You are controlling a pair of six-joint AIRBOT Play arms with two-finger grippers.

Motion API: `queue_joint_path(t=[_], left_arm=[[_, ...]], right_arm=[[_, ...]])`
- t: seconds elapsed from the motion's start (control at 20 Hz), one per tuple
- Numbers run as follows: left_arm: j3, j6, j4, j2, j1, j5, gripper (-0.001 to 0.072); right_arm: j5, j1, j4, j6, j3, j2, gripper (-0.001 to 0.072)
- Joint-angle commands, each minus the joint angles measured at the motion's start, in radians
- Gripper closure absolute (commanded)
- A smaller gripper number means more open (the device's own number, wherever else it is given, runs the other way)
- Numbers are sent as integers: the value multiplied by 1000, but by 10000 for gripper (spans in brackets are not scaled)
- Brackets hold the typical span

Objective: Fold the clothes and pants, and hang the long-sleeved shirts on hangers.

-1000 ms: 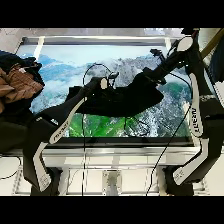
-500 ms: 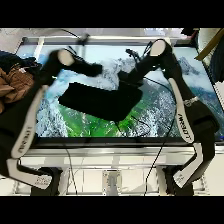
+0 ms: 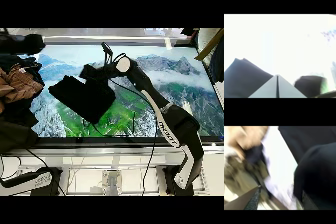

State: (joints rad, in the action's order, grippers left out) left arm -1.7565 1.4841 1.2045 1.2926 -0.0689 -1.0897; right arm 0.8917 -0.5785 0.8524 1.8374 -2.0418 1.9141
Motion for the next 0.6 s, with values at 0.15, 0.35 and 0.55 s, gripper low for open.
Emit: queue_joint_path(t=[0.15, 0.35, 0.55], left_arm=[[1, -12, 1, -13, -45, -31, 699], [1, -11, 33, -13, -46, -38, 699], [1, -11, 34, -13, -46, -41, 699]], right_arm=[[-32, 33, -53, -112, -1, -23, 165], [399, 198, 211, -125, 4, -93, 166], [628, 279, 390, -122, 149, -114, 167]])
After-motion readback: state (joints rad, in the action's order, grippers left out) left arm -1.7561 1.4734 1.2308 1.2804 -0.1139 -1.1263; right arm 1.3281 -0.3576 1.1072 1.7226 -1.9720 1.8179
